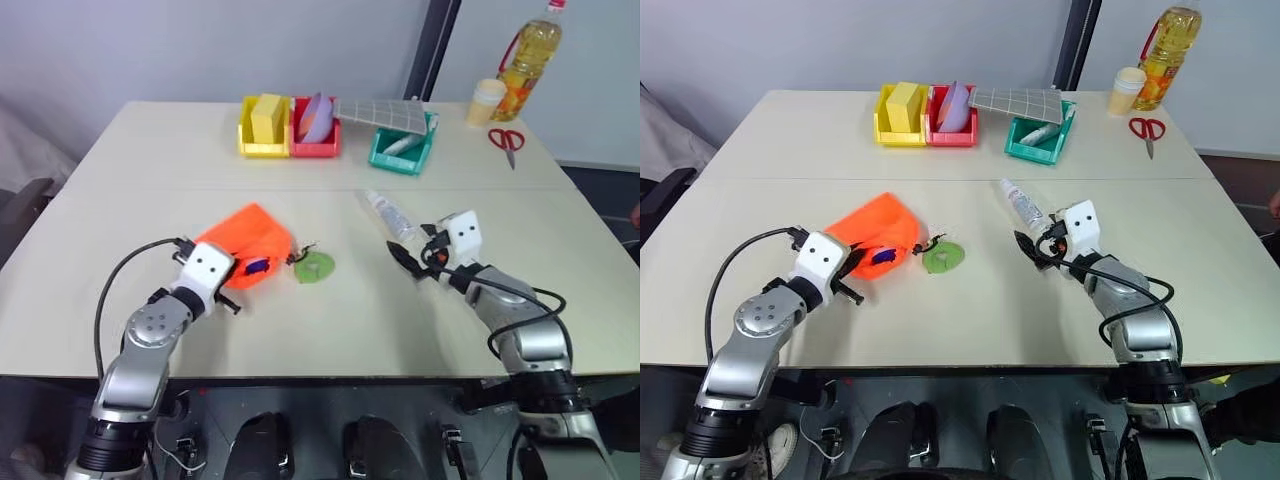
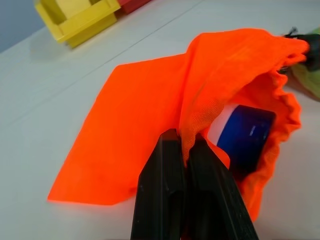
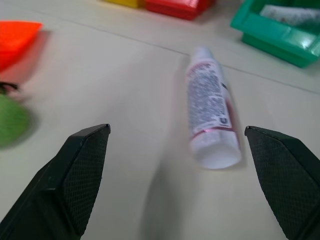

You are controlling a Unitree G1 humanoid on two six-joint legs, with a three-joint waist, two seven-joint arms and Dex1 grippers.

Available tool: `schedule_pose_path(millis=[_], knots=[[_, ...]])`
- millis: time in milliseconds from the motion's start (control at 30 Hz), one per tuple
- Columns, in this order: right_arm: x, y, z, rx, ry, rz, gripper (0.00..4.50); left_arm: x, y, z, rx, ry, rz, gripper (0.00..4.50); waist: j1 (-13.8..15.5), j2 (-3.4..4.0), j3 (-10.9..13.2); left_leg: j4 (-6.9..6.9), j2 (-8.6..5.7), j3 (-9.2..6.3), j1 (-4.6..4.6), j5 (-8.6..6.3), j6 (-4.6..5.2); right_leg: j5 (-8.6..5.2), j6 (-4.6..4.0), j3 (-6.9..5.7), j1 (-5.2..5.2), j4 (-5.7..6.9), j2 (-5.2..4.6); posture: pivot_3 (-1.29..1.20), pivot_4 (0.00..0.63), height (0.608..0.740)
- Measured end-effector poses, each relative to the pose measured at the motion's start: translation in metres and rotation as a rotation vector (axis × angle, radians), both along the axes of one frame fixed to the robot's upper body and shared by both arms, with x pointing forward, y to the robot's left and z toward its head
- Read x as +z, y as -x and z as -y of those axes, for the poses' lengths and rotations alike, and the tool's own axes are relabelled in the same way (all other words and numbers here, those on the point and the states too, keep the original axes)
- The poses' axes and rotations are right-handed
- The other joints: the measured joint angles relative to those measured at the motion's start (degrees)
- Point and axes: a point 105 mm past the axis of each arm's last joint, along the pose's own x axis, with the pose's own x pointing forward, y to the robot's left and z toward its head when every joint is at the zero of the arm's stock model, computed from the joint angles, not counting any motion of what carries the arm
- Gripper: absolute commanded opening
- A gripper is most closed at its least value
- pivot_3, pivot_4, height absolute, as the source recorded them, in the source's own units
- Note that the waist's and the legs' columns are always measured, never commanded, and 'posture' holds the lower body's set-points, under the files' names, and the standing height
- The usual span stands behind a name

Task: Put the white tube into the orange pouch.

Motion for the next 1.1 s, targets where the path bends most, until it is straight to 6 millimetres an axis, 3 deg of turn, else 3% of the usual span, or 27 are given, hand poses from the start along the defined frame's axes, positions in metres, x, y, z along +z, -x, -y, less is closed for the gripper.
schedule_pose_path(millis=[200, 467, 633, 1100], knots=[[-0.009, -0.023, 0.005, -0.08, 0.01, -0.02, 4.5, 0.006, -0.004, 0.009, -0.027, 0.039, 0.017, 0.07, -0.27, 0.02, 0.01, -0.03, 0.0, 0.03, 0.0, 0.21, -0.35, 0.01, 0.01, 0.0, -0.02, 0.02, 0.03, 0.0, 0.15, 0.74], [-0.02, -0.036, 0.0, -0.098, -0.042, -0.065, 4.5, 0.012, -0.006, 0.018, -0.065, 0.062, 0.03, 0.07, -0.28, 0.02, 0.01, -0.06, 0.0, 0.05, 0.0, 0.23, -0.37, 0.01, 0.02, 0.01, -0.03, 0.02, 0.04, 0.0, 0.15, 0.74], [-0.02, -0.04, -0.004, -0.092, -0.059, -0.063, 2.24, 0.014, -0.007, 0.021, -0.081, 0.074, 0.029, 0.0, -0.3, 0.03, 0.01, -0.08, 0.01, 0.05, 0.0, 0.23, -0.37, 0.01, 0.02, 0.01, -0.04, 0.03, 0.04, 0.0, 0.15, 0.74], [-0.021, -0.03, -0.006, -0.065, -0.055, -0.035, 2.24, 0.009, -0.007, 0.023, -0.082, 0.121, -0.006, 0.0, -0.31, 0.03, 0.02, -0.09, 0.01, 0.05, 0.0, 0.23, -0.38, 0.01, 0.02, 0.01, -0.05, 0.03, 0.03, 0.0, 0.15, 0.74]])
